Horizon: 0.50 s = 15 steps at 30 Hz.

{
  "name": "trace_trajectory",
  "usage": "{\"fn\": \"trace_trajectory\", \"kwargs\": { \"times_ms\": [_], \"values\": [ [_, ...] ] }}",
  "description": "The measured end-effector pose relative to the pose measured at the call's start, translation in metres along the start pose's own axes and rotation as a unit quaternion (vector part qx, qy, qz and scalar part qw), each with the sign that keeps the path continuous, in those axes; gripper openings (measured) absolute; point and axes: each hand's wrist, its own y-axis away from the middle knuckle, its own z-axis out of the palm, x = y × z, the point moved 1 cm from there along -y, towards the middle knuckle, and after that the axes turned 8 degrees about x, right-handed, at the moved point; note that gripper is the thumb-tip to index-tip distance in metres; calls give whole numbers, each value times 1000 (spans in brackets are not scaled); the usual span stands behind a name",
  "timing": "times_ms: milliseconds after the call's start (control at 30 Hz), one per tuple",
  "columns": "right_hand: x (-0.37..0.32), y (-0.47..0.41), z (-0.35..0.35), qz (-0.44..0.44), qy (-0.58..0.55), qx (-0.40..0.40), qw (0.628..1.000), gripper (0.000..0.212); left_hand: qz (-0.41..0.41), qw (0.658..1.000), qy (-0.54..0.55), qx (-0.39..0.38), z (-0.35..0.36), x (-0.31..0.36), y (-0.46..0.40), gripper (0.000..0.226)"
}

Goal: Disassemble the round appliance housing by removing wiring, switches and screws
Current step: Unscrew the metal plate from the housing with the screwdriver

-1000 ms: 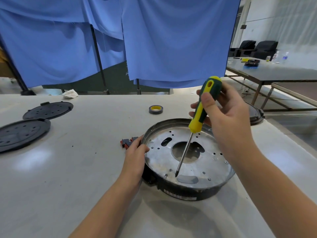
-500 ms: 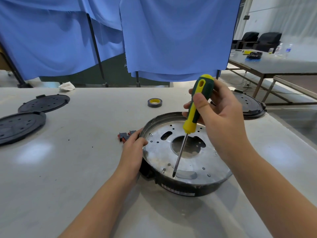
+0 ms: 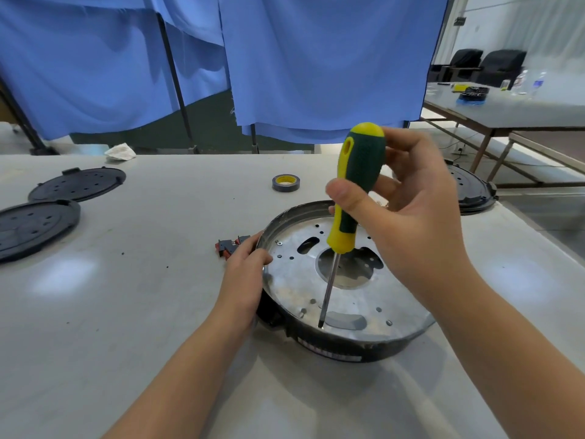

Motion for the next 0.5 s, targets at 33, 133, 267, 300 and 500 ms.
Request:
{"fn": "trace_trajectory", "kwargs": {
  "times_ms": [33, 133, 267, 300, 500],
  "values": [
    [-2, 0, 1, -13, 7, -2, 1000, 48, 1, 1000, -2, -1, 0, 0, 0, 44],
    [-5, -2, 3, -33, 38, -8, 999, 54, 4, 1000, -5, -2, 0, 0, 0, 44],
    [-6, -7, 3, -31, 72, 0, 997, 55, 8, 1000, -8, -4, -1, 0, 0, 45],
    [-6, -7, 3, -31, 79, 2, 996, 55, 8, 1000, -6, -4, -1, 0, 0, 45],
    [-7, 5, 9, -69, 138, 57, 986, 56, 9, 1000, -3, -8, 0, 2, 0, 45]
  ]
}}
